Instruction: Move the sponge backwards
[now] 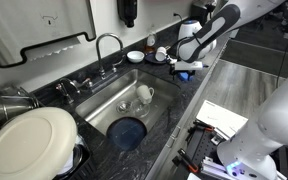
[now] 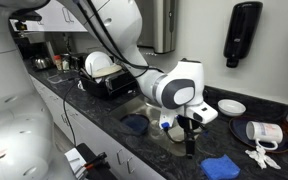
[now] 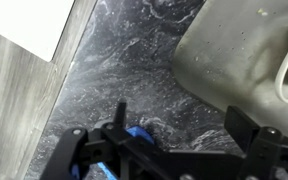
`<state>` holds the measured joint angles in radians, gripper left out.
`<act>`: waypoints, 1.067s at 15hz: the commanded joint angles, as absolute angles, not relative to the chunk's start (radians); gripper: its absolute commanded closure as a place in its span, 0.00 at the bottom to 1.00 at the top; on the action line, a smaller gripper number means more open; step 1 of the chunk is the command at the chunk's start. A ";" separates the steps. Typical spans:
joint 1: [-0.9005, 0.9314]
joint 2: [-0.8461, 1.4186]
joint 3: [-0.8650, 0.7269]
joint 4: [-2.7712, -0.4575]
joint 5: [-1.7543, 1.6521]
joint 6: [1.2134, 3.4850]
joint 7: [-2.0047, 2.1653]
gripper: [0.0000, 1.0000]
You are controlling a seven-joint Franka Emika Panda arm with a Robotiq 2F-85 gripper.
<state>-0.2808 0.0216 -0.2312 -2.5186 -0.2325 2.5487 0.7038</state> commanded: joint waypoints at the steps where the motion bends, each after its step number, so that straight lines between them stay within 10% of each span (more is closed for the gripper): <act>1: -0.300 0.106 -0.285 -2.443 -0.139 2.570 0.617 0.00; 8: -0.305 0.230 -0.327 -2.312 0.009 2.561 0.453 0.01; 9: -0.311 0.245 -0.321 -2.302 0.047 2.560 0.409 0.25; 16: -0.310 0.300 -0.330 -2.262 0.125 2.550 0.323 0.64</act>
<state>-0.3023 0.2596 -0.3328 -2.2880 0.1015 2.5516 0.3580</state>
